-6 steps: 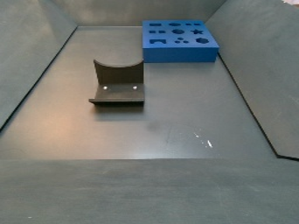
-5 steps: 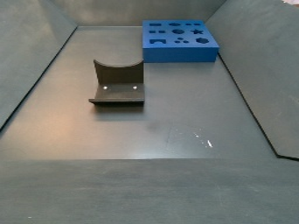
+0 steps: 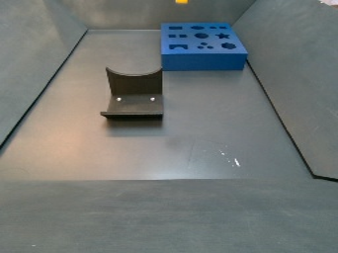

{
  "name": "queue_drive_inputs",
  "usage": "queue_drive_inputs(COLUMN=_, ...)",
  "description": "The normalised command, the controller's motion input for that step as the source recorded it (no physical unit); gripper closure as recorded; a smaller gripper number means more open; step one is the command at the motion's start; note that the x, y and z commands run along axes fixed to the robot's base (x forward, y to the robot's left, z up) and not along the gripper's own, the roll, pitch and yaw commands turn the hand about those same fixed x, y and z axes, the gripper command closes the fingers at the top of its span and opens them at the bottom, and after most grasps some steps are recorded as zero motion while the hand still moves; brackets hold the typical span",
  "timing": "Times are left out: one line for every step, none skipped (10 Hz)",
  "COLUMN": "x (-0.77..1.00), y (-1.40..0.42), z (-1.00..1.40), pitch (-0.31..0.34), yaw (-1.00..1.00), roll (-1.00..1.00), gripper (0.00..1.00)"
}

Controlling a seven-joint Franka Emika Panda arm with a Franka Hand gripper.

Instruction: Insert the arch object.

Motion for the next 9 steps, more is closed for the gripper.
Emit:
queue_drive_inputs(x=0.00, y=0.00, z=-0.53, pitch=0.000, yaw=-1.00, roll=-0.03, gripper=1.00)
queue_drive_inputs(x=0.00, y=0.00, z=-0.53, pitch=-0.007, yaw=-1.00, roll=-0.01, gripper=1.00)
queue_drive_inputs(x=0.00, y=0.00, z=-0.51, pitch=-0.013, yaw=-1.00, roll=-0.02, gripper=1.00)
queue_drive_inputs(x=0.02, y=0.02, z=-0.41, pitch=-0.040, yaw=-1.00, roll=-0.05, gripper=1.00)
queue_drive_inputs(x=0.00, y=0.17, z=-0.37, pitch=-0.060, yaw=-0.84, roll=-0.04, gripper=1.00)
queue_drive_inputs(x=0.00, y=0.30, z=-0.37, pitch=-0.060, yaw=-0.68, roll=-0.06, gripper=1.00)
queue_drive_inputs(x=0.00, y=0.35, z=-0.34, pitch=-0.081, yaw=-0.60, roll=-0.09, gripper=1.00)
queue_drive_inputs(x=0.00, y=0.35, z=-0.31, pitch=-0.103, yaw=-0.57, roll=-0.12, gripper=1.00)
queue_drive_inputs(x=0.00, y=0.35, z=-0.27, pitch=-0.123, yaw=-0.56, roll=-0.13, gripper=1.00)
